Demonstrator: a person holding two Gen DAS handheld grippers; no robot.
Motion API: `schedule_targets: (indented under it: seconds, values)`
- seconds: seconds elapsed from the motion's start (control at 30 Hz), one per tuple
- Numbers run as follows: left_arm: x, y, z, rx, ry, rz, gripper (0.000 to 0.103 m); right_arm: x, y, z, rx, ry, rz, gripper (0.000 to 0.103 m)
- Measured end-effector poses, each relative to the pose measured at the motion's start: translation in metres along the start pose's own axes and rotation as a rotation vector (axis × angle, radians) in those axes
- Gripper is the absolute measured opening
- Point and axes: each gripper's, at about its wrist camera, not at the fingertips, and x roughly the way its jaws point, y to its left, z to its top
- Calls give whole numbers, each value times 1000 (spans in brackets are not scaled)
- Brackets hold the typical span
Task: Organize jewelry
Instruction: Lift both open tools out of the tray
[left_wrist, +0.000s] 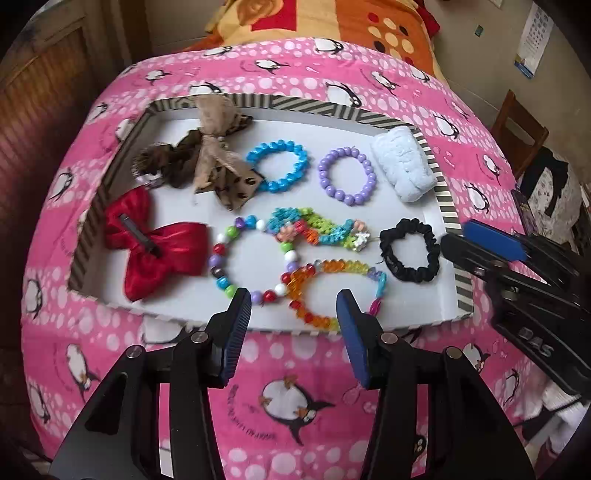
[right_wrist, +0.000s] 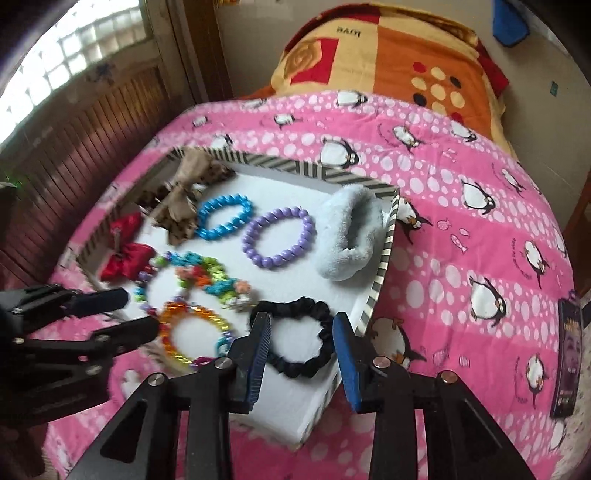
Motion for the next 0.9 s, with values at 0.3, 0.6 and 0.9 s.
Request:
schedule_targets:
  seconds: [0.3,0.6,0.9]
  values:
    - [-23,19,-17,-60,-46,33,47,-39,26,-20,93,-89,-1,35]
    - [-55,37,-26,-84,-133,89,47,-47,51,-29,131,-117,-15,41]
    - [-72,43,-34,-105,-181,106,47,-59,69,-33,120,-133,-28,41]
